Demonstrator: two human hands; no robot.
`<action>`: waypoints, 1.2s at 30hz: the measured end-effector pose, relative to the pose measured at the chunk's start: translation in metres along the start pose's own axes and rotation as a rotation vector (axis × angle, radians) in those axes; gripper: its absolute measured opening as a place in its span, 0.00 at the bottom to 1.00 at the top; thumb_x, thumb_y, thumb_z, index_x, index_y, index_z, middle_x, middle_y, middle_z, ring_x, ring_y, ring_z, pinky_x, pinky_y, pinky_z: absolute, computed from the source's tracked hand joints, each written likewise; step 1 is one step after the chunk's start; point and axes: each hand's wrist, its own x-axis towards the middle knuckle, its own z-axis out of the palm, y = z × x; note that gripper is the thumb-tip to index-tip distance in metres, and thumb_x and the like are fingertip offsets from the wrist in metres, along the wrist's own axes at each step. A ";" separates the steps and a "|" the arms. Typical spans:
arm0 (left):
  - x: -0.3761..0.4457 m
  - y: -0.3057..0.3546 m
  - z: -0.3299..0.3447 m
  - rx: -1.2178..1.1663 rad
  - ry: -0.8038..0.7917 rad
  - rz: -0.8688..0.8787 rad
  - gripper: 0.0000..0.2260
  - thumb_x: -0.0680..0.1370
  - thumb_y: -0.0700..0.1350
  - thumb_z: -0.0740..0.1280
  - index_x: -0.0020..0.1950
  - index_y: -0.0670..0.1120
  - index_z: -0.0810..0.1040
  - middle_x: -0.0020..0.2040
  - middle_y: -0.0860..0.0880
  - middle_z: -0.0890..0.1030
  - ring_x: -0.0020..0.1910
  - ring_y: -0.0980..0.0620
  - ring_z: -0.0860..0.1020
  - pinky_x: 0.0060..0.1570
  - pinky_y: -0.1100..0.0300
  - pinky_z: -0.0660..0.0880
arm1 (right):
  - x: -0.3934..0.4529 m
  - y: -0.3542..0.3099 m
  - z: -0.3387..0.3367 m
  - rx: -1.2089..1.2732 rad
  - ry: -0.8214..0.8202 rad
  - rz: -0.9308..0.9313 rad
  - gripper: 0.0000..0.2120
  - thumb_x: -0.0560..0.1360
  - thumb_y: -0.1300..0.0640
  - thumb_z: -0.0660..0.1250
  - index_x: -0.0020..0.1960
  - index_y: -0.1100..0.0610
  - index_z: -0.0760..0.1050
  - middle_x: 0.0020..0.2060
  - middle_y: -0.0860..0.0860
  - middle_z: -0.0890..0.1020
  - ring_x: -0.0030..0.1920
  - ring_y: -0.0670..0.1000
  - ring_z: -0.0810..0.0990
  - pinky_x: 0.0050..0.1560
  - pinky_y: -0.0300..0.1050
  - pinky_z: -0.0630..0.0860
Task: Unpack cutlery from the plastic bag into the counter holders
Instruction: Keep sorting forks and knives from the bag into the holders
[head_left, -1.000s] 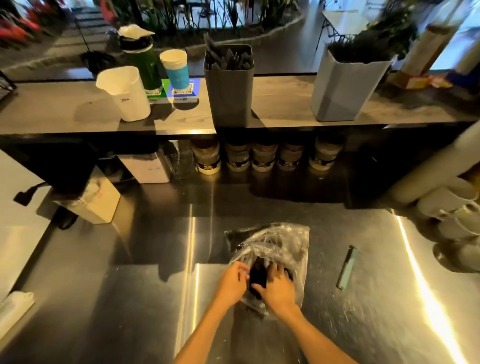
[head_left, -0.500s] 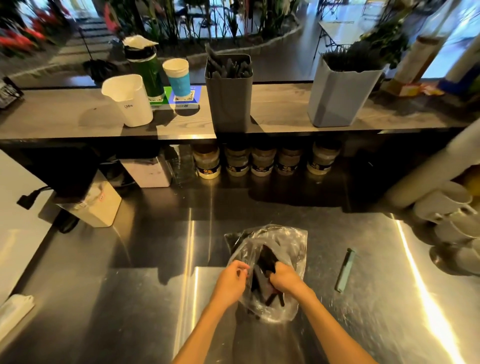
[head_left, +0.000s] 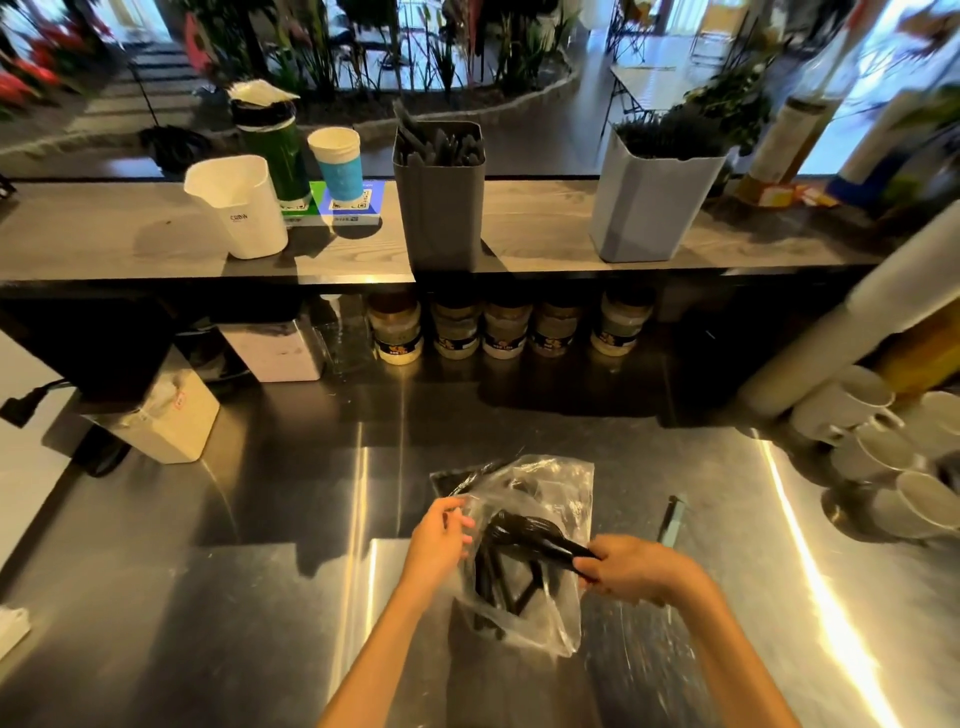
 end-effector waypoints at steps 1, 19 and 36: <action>-0.001 0.001 -0.002 -0.031 0.005 0.005 0.11 0.85 0.41 0.56 0.64 0.42 0.75 0.47 0.45 0.81 0.38 0.52 0.77 0.34 0.66 0.75 | -0.007 0.003 -0.003 0.027 -0.016 -0.010 0.11 0.85 0.49 0.57 0.49 0.50 0.74 0.39 0.46 0.75 0.37 0.45 0.71 0.37 0.38 0.68; -0.065 0.065 0.009 -0.723 -0.339 0.062 0.14 0.85 0.42 0.59 0.66 0.36 0.76 0.61 0.37 0.82 0.63 0.43 0.80 0.60 0.53 0.78 | -0.030 -0.047 0.033 0.646 0.158 -0.301 0.14 0.86 0.54 0.55 0.55 0.63 0.74 0.32 0.46 0.75 0.29 0.41 0.70 0.30 0.33 0.66; -0.063 0.065 -0.004 -0.734 -0.108 0.118 0.11 0.84 0.41 0.60 0.60 0.36 0.78 0.53 0.38 0.85 0.54 0.44 0.84 0.49 0.59 0.81 | -0.031 -0.040 0.032 0.450 0.434 -0.255 0.13 0.85 0.50 0.56 0.56 0.49 0.79 0.46 0.48 0.87 0.46 0.42 0.86 0.54 0.47 0.82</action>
